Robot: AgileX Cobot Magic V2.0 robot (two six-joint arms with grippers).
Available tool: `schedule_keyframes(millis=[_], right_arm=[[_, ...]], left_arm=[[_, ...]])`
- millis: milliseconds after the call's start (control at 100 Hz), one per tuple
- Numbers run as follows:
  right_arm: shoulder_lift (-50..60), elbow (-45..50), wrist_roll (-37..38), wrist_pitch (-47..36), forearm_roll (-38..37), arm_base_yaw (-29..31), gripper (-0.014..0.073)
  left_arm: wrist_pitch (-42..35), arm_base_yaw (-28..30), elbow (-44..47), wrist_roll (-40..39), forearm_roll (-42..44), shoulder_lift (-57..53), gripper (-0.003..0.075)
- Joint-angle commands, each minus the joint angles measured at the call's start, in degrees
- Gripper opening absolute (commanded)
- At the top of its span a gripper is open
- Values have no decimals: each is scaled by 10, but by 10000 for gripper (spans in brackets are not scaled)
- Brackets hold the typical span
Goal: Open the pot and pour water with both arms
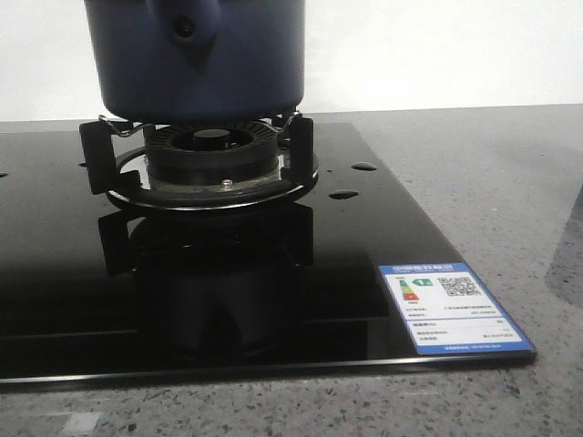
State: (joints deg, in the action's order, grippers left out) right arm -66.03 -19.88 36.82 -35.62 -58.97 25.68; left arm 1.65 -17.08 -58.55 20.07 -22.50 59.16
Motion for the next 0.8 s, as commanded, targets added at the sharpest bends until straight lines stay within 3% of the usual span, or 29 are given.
schedule_keyframes(millis=[0,380,790], right_arm=[[44,7,24,-20,9,2,612],[197,78,73,-20,8,1,612],[205,81,73,-20,-5,-20,612]], left_arm=[[-65,-5,-20,0,-6,-10,386],[-90,-97,-20,0,-6,44,386],[-187,-176,-20,0,-5,164,386]])
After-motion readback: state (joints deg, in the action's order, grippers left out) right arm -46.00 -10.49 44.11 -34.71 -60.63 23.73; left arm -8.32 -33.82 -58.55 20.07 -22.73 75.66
